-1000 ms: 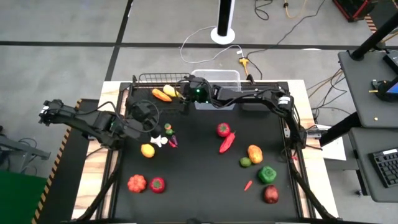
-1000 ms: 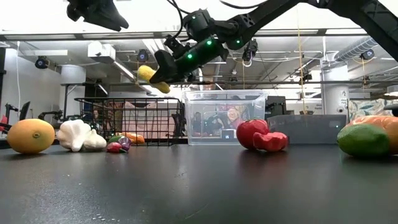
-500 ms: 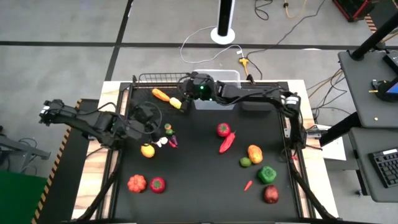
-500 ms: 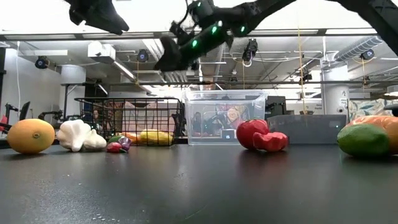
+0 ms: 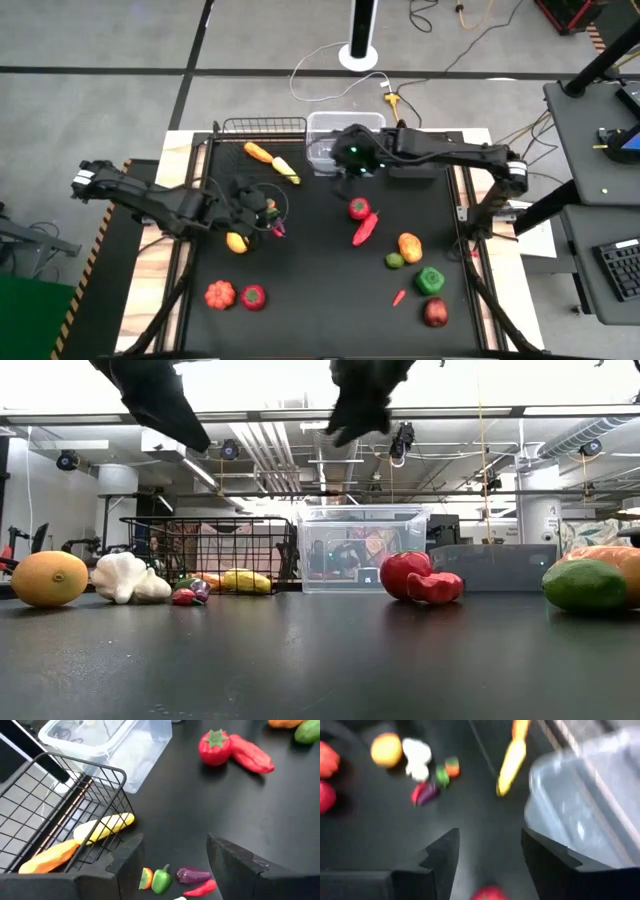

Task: Sort produce into baskets
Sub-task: Put the top red tomato into the transparent bin

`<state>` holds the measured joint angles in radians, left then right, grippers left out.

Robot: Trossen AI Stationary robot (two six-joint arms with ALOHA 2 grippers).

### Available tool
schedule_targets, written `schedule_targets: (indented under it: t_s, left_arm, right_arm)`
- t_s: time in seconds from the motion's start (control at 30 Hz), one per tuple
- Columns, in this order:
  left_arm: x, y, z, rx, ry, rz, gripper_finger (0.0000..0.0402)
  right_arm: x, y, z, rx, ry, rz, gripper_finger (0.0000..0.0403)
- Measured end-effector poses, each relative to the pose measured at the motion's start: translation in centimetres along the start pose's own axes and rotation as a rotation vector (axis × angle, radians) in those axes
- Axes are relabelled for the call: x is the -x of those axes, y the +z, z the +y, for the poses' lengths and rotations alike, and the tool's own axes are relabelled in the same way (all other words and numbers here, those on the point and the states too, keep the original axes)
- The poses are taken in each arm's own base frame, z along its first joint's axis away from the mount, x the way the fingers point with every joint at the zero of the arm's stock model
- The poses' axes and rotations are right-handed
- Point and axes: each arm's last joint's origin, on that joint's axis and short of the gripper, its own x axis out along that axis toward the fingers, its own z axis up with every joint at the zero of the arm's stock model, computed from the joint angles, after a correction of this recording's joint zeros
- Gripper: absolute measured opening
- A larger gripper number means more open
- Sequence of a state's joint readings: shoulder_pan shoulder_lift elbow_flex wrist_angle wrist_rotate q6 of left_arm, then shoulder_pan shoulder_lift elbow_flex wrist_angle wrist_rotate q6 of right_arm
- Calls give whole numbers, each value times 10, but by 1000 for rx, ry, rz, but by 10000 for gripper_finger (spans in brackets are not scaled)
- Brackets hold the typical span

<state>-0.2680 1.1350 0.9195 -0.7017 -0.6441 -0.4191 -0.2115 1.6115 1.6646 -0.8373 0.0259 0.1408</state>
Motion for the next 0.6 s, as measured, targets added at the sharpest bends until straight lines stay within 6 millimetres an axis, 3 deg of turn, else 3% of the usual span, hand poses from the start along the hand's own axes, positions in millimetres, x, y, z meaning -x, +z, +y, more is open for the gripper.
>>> schedule_targets:
  t_s: [0.17,0.37,0.6]
  left_arm:
    - [-6,2,-6,-33,-5,-12,194]
    - [-4,3,-5,-36,-6,-16,194]
    - [-2,3,-3,-46,-7,-28,194]
  right_arm:
    - [8,-23,5,-137,-25,161,232]
    - [-13,-57,16,-178,-126,344,280]
    - [-41,-93,21,-242,-224,442,336]
